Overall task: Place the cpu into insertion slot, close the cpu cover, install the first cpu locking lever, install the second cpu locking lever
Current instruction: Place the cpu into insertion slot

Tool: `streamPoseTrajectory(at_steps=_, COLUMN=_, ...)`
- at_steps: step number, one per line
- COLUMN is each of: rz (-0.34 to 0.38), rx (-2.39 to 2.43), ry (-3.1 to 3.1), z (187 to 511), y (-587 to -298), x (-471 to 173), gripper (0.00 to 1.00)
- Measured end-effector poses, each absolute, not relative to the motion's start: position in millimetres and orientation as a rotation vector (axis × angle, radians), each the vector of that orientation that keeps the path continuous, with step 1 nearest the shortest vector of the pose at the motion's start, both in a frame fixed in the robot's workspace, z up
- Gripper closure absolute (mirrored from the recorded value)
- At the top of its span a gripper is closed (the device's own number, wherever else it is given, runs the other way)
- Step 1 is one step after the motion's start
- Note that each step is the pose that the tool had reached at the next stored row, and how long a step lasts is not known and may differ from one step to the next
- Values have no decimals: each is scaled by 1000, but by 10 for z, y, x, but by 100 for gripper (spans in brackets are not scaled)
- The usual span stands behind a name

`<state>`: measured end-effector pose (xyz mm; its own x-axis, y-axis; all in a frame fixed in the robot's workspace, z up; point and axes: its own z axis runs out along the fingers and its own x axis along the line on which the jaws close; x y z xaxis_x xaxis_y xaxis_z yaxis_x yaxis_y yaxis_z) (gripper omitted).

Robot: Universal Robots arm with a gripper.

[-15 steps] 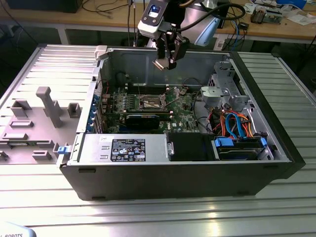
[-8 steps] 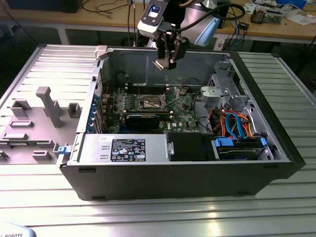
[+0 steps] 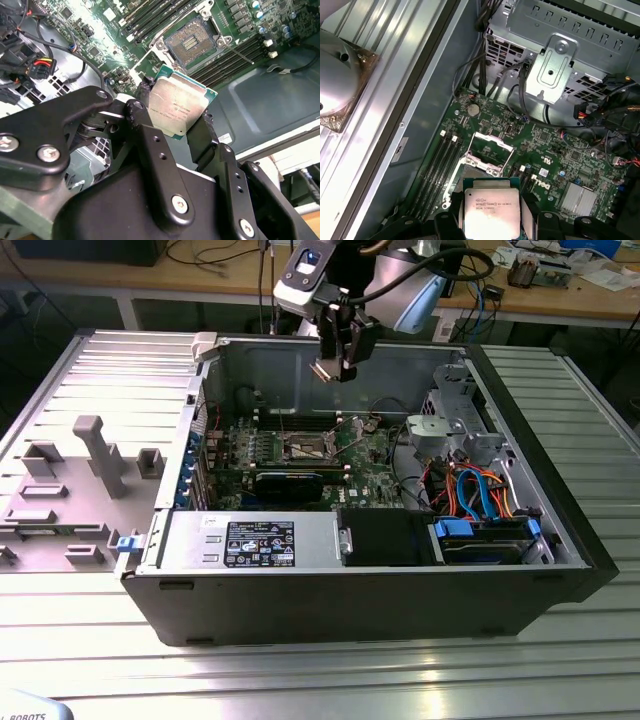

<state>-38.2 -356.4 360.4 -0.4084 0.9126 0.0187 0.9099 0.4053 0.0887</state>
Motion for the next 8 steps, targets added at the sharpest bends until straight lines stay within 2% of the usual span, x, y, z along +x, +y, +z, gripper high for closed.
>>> streamPoseTrajectory(at_steps=8, rz=132, rx=1692, ry=2605, z=3604, y=-3564, x=-382, gripper=46)
